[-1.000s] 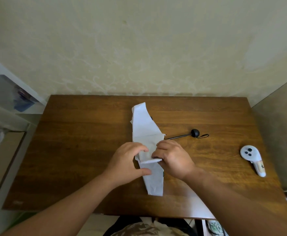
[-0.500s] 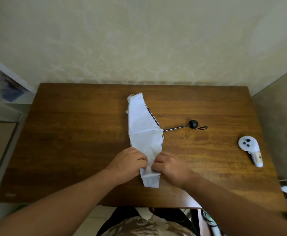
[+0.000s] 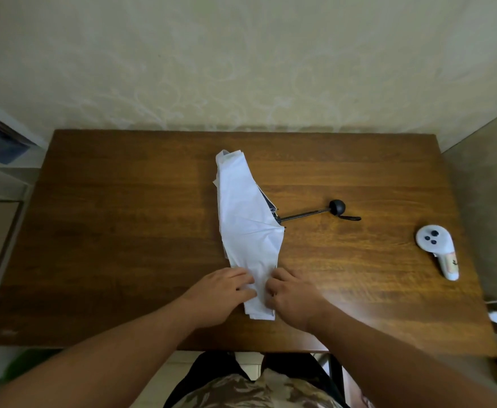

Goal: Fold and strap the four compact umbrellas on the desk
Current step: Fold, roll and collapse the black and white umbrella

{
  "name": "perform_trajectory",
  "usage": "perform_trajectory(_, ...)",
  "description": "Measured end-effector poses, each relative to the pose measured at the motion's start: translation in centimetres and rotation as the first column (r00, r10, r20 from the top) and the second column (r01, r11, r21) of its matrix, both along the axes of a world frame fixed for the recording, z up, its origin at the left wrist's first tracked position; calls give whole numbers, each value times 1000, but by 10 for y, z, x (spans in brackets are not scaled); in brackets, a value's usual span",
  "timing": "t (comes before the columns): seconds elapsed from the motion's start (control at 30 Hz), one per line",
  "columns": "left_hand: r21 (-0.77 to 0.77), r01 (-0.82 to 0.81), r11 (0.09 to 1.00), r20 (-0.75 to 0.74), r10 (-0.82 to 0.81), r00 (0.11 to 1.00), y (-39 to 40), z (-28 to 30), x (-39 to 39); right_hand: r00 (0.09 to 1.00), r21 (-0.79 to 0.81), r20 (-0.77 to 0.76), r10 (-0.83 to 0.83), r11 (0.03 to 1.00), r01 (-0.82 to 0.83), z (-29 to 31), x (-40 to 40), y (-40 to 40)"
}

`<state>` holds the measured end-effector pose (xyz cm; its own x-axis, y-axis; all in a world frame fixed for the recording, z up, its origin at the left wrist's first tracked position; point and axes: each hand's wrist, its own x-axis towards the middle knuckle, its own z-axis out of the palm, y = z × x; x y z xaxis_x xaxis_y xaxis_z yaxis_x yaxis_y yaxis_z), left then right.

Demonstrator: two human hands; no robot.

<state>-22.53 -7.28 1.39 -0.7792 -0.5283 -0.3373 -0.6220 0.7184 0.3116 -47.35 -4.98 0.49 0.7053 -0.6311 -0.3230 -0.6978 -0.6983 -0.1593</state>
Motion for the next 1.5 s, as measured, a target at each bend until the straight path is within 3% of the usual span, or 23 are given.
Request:
perform_trajectory(0.1,8,45,999,47,-46,998,7,-6,2,999,19,3,-49,999,48,0,0,3)
perform_trajectory(0.27,-75,113,991,73,-107,992,17,-16,2,970,-79,196,-141,984,159,18,19,-13)
perform_trajectory(0.4,-109,172,979,83,-163,983,33,-22,5,946,27,-24,-322,946,323,18,33,-28)
perform_trajectory(0.47,-89,208,974,102,-199,975,44,-23,9,933,90,-141,-332,934,346,6,28,-33)
perform_trajectory(0.6,70,302,951,128,-309,942,52,-14,16,929,134,-188,-318,929,345,-10,21,-30)
perform_trajectory(0.67,64,357,932,42,-360,932,45,-8,14,930,153,-192,-314,926,344,-13,21,-28)
perform_trajectory(0.73,-9,269,963,-41,-269,962,26,-7,5,932,150,-190,-308,929,338,-16,21,-28)
perform_trajectory(0.83,-42,-87,995,-94,83,992,-16,6,-15,938,150,-139,-319,929,338,-16,20,-29)
perform_trajectory(0.93,-90,-260,961,43,264,963,-45,8,-31,941,148,-110,-320,931,334,-16,19,-27)
perform_trajectory(1.17,-132,-164,978,203,189,961,-37,-17,-21,917,128,-184,-355,916,380,-13,-7,-20)
perform_trajectory(1.37,-121,-136,983,202,158,966,-7,-29,-6,972,37,-12,-236,971,236,-5,-10,-17)
perform_trajectory(1.5,-73,-81,994,194,94,976,1,-28,7,974,185,34,-224,959,215,-13,5,-18)
